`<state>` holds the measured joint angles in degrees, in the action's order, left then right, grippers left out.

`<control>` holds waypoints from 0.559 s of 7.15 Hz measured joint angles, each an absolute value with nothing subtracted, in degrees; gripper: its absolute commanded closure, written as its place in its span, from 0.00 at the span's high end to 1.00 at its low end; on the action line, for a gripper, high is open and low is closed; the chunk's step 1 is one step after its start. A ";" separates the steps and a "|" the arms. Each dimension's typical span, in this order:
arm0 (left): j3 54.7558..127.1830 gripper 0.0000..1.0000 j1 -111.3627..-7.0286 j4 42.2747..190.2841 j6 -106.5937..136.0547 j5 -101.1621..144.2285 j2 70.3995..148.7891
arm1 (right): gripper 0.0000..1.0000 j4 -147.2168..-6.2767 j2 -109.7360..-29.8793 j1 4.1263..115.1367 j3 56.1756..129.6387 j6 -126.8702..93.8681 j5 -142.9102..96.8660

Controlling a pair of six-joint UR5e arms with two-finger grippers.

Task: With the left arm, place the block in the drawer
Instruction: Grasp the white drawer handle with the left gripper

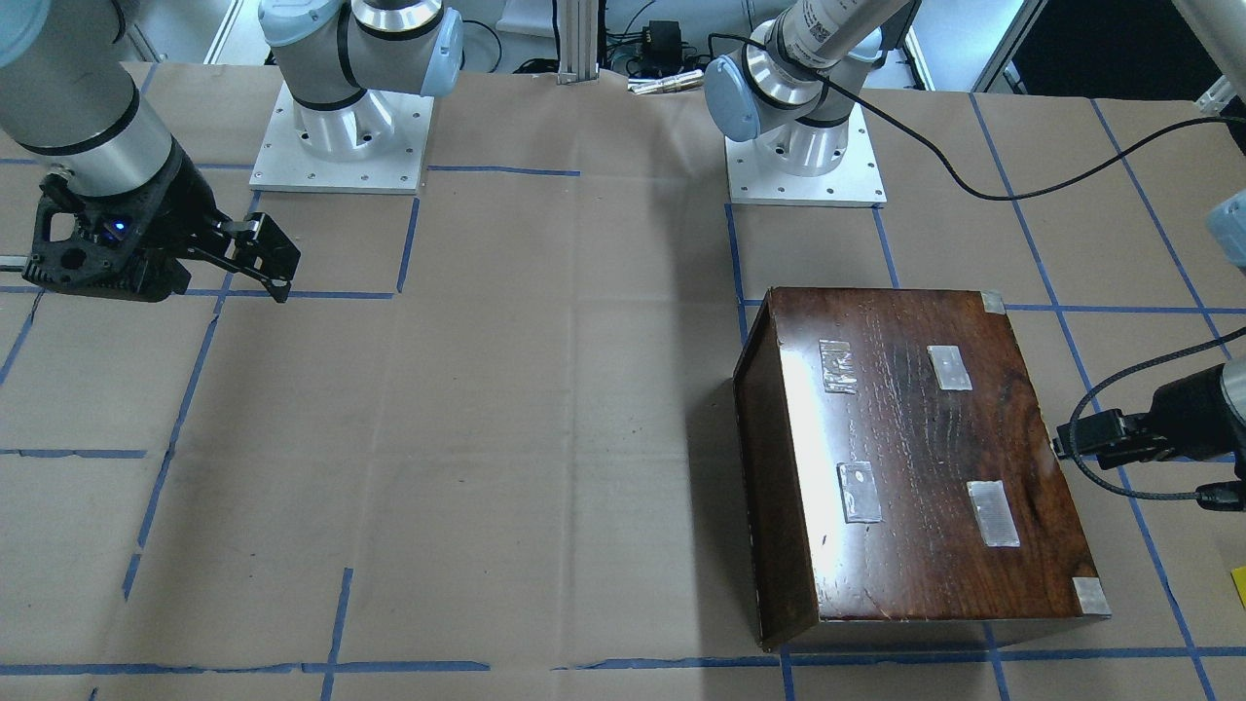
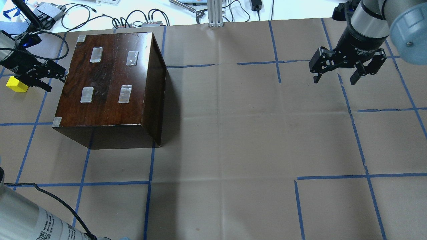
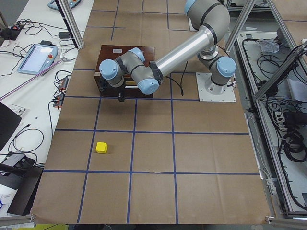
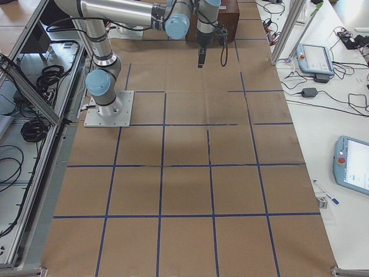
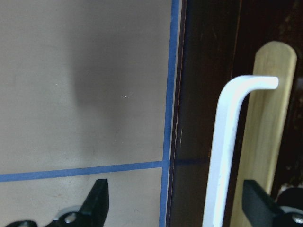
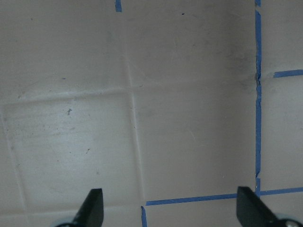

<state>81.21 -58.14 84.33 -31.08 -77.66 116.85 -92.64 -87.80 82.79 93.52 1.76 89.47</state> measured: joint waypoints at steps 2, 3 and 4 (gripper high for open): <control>81.26 0.98 -58.05 84.07 -31.11 -77.69 117.10 | 1.00 -92.64 -87.80 82.79 93.49 1.76 89.47; 81.24 0.98 -58.00 84.04 -31.11 -77.72 117.13 | 1.00 -92.64 -87.80 82.79 93.49 1.76 89.47; 81.13 0.98 -57.92 83.98 -31.11 -77.80 117.15 | 1.00 -92.64 -87.80 82.79 93.50 1.76 89.47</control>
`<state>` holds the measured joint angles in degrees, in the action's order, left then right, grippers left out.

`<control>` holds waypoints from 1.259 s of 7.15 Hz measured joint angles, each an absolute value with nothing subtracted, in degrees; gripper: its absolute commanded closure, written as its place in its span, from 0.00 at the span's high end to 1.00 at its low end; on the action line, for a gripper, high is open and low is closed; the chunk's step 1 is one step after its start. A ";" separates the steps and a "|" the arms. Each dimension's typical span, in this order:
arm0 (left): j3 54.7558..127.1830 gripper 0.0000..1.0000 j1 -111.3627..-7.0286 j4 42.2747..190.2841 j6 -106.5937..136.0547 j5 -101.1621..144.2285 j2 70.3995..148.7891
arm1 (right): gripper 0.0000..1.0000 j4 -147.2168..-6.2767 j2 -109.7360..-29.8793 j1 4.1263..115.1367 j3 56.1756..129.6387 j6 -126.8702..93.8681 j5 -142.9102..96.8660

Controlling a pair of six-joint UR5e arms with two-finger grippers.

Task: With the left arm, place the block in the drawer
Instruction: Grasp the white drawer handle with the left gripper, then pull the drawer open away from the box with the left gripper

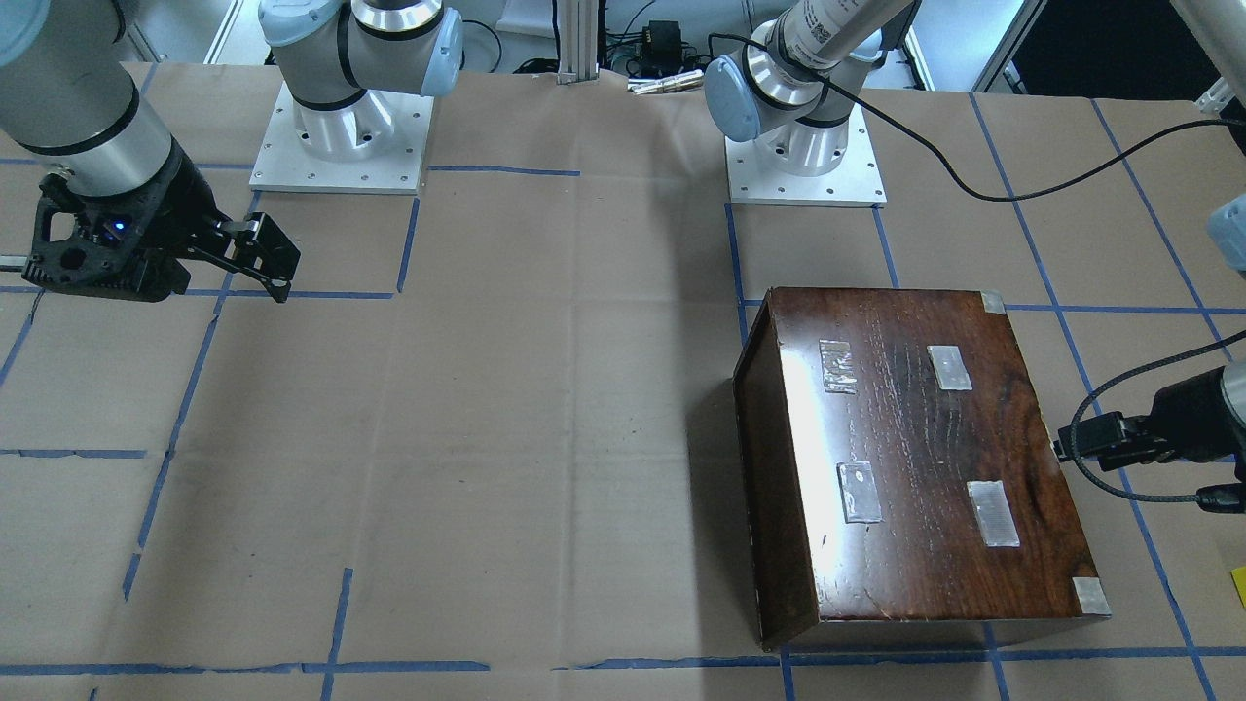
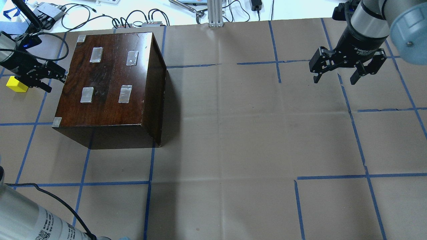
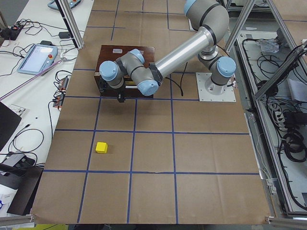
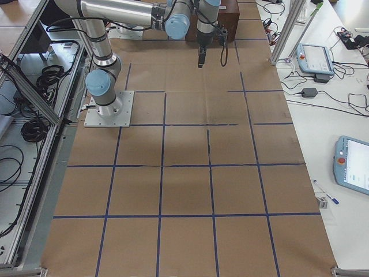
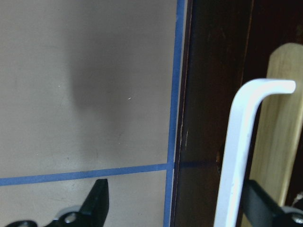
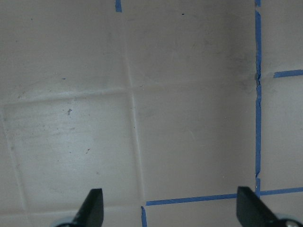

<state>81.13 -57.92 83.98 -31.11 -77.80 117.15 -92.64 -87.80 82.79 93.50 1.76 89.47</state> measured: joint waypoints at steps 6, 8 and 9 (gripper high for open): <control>80.02 0.98 -57.16 82.14 -31.97 -78.32 118.25 | 1.00 -92.64 -87.80 82.79 93.52 1.76 89.47; 79.95 0.98 -56.60 81.62 -33.43 -79.01 118.32 | 1.00 -92.62 -87.80 82.79 93.49 1.76 89.47; 79.92 0.98 -56.07 81.44 -34.31 -79.38 118.36 | 1.00 -92.60 -87.80 82.79 93.49 1.76 89.47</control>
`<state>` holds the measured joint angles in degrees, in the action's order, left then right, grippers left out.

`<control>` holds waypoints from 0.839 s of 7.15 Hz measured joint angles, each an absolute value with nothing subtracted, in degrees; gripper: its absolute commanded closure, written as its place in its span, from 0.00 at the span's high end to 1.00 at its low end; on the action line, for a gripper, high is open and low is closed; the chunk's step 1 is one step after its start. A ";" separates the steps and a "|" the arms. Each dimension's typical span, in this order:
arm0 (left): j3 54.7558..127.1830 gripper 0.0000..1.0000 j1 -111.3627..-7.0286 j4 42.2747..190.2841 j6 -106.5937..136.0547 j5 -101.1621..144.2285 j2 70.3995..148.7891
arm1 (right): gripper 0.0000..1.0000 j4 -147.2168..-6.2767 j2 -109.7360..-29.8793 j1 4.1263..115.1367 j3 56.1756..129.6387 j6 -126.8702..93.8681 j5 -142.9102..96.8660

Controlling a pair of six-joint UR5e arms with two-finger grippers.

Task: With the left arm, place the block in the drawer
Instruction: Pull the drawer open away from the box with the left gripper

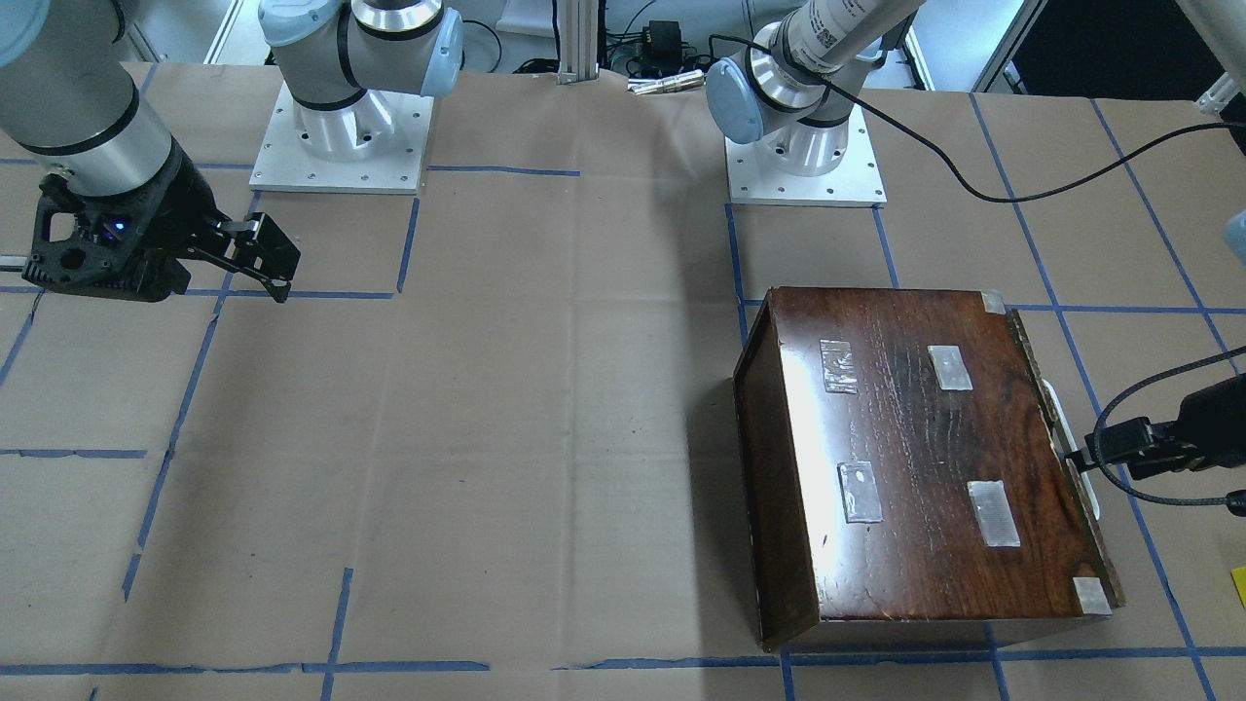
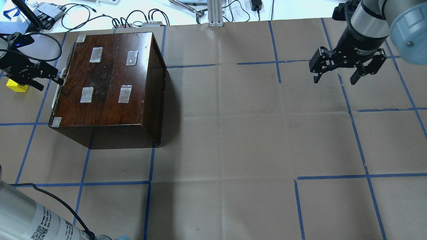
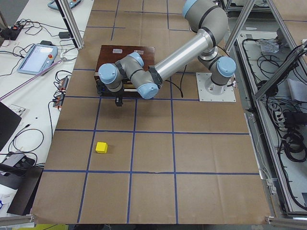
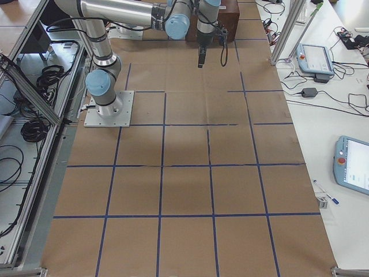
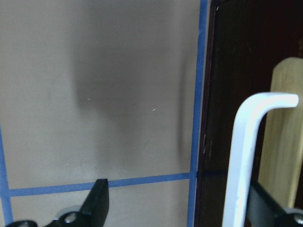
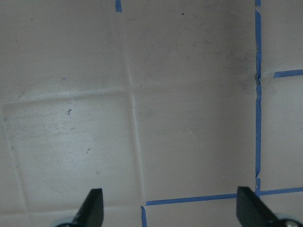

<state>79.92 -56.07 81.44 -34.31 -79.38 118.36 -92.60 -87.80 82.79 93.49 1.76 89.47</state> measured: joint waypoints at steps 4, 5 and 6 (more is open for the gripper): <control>79.82 0.98 -52.59 81.22 -39.10 -80.10 118.39 | 1.00 -92.61 -87.80 82.79 93.51 1.76 89.47; 79.78 0.98 -51.79 81.17 -40.25 -80.50 118.42 | 1.00 -92.61 -87.80 82.79 93.50 1.76 89.47; 79.63 0.98 -50.97 81.10 -41.38 -81.17 118.48 | 1.00 -92.58 -87.80 82.79 93.49 1.76 89.47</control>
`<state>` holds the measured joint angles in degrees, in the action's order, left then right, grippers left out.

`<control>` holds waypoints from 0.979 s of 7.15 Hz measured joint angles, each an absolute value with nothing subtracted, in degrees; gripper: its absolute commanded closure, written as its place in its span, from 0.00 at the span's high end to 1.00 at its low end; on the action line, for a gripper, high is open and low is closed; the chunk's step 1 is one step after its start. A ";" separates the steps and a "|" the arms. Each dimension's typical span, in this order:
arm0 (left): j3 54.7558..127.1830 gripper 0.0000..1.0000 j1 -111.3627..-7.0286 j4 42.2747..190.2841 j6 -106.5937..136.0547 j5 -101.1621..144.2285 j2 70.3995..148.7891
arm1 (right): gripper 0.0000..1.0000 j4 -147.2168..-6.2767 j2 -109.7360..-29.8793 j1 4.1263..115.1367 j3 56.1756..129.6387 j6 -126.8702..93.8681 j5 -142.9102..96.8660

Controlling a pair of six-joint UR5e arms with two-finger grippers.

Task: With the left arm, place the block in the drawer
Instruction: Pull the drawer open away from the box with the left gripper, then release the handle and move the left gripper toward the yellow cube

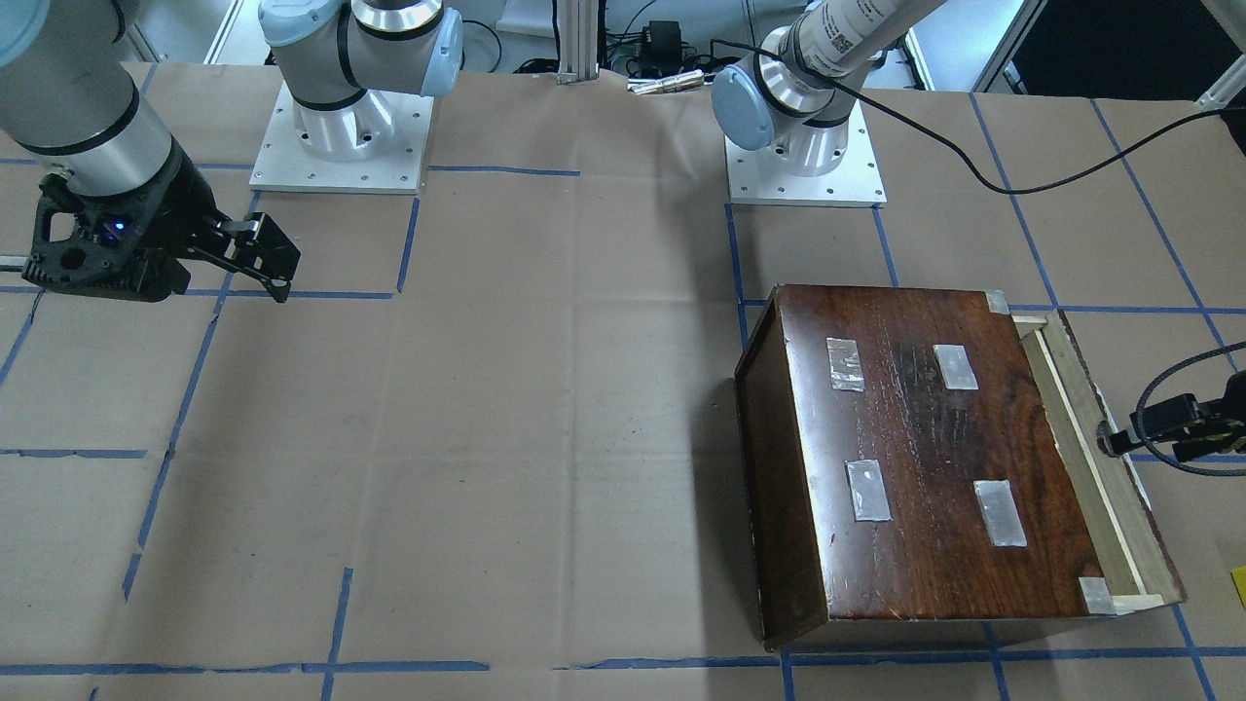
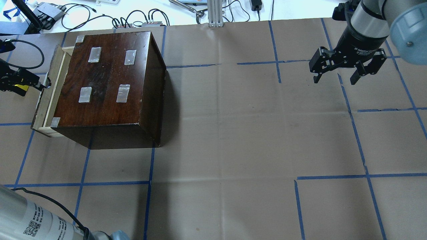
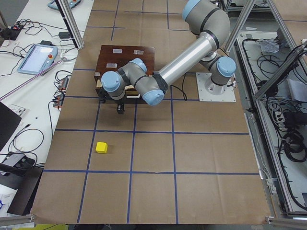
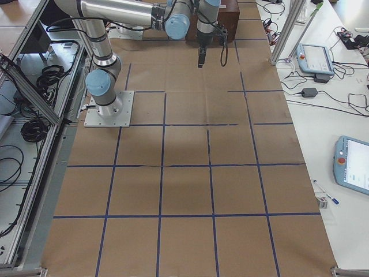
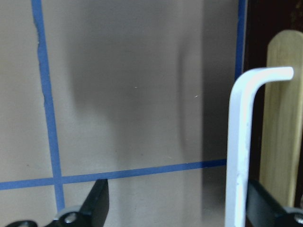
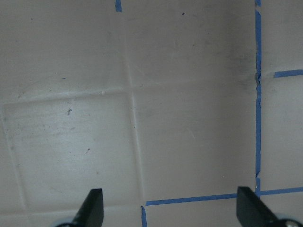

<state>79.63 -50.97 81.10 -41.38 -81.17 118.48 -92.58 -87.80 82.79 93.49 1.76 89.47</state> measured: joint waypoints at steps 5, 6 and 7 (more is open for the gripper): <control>76.52 0.99 -49.49 81.96 -42.85 -81.87 120.12 | 1.00 -92.63 -87.80 82.79 93.51 1.76 89.47; 76.37 0.99 -49.48 82.15 -42.82 -81.90 120.10 | 1.00 -92.64 -87.80 82.79 93.52 1.76 89.47; 76.33 0.98 -49.48 82.23 -42.81 -81.91 120.08 | 1.00 -92.64 -87.80 82.79 93.51 1.76 89.47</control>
